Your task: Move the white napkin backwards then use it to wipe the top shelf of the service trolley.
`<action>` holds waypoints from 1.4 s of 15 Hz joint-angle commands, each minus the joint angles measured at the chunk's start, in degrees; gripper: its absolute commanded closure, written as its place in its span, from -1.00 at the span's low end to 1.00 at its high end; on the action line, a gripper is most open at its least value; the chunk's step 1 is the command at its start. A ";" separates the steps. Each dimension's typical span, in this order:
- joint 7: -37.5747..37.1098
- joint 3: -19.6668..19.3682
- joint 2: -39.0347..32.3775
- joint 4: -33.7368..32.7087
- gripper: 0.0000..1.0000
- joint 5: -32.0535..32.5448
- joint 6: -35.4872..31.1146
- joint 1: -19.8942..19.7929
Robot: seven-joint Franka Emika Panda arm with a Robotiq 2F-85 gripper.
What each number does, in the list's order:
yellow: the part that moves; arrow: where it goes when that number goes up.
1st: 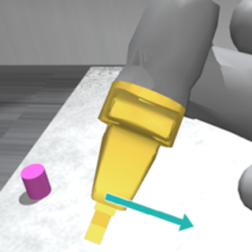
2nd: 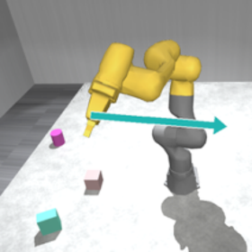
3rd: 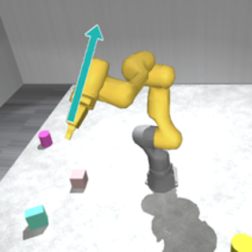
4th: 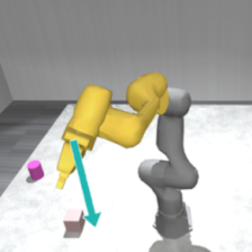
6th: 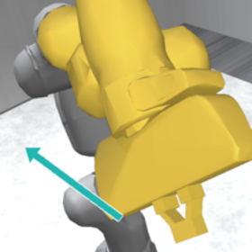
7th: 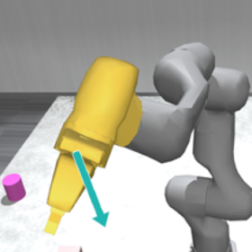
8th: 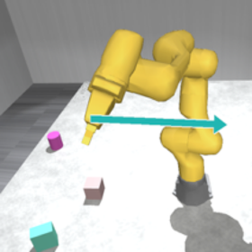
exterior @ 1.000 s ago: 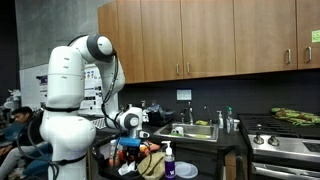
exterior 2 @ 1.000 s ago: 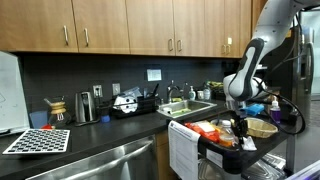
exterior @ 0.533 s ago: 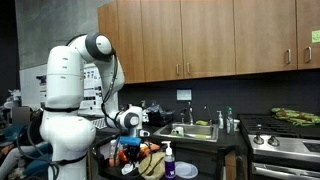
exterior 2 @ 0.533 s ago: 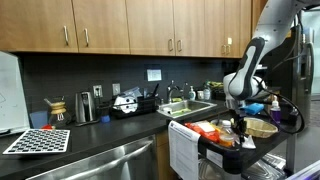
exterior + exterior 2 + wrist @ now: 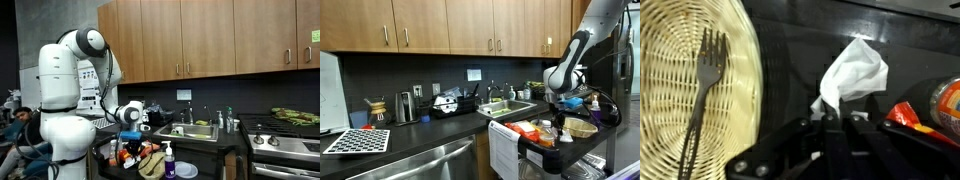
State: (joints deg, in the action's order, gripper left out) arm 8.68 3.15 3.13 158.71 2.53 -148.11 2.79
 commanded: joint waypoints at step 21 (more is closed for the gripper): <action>3.61 -5.28 17.52 -4.68 0.97 7.70 8.63 -3.79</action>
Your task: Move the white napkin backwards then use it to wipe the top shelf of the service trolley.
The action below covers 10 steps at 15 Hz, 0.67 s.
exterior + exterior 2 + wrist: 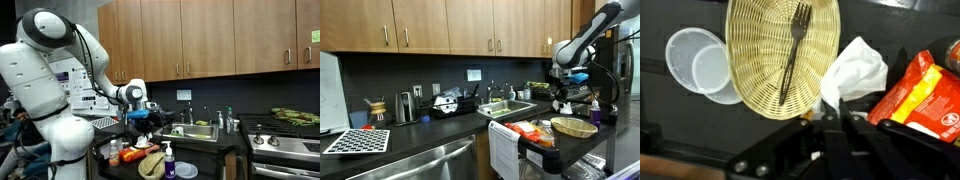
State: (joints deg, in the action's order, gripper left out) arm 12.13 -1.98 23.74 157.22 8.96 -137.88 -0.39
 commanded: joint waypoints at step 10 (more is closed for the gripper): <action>-0.44 -0.39 -16.36 -17.14 0.97 2.76 -4.69 -2.22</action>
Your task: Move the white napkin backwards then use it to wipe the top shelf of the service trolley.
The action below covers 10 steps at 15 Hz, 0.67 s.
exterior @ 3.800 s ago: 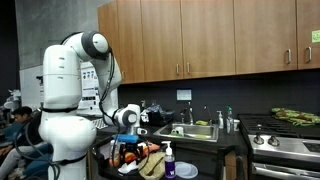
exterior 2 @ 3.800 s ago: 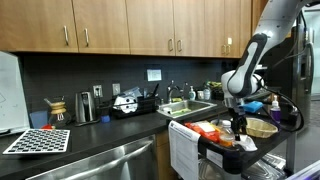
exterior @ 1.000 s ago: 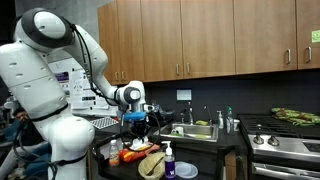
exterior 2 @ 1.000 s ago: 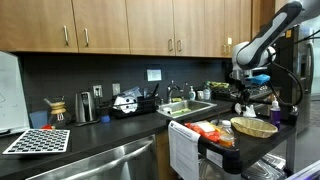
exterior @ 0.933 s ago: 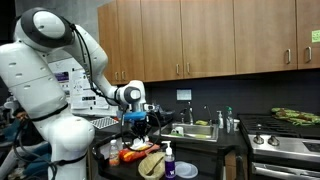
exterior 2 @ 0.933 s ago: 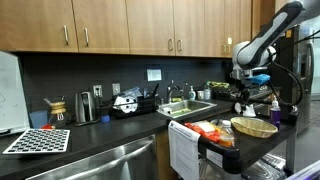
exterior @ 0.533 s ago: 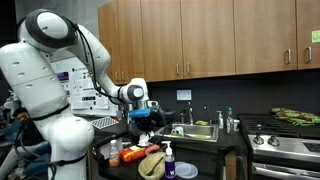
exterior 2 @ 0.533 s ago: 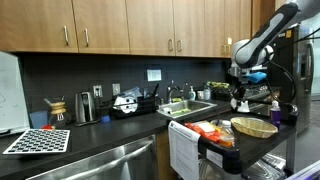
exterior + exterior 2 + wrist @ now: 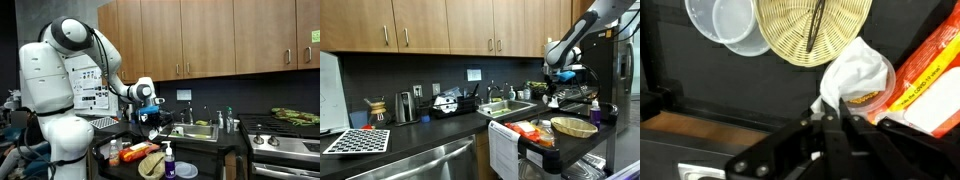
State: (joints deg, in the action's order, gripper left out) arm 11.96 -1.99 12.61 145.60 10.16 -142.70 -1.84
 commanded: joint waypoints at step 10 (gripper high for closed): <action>3.37 -2.57 -18.90 -20.61 0.97 0.18 1.81 -2.80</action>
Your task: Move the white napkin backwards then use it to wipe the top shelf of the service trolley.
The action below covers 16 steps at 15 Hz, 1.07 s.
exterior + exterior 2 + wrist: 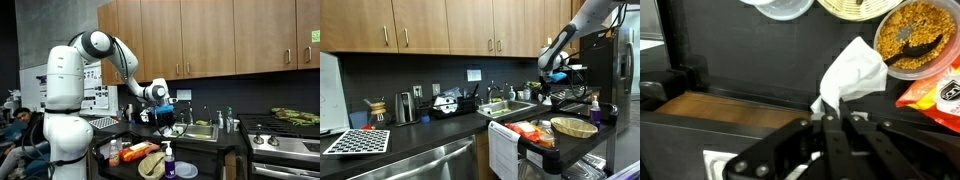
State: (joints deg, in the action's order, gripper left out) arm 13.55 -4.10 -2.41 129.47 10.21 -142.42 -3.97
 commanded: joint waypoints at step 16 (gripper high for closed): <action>5.45 -0.38 -16.15 -12.36 0.97 -1.09 1.35 -3.88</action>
State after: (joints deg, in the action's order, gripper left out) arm 17.15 -4.92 -16.56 118.99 9.90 -141.54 -7.02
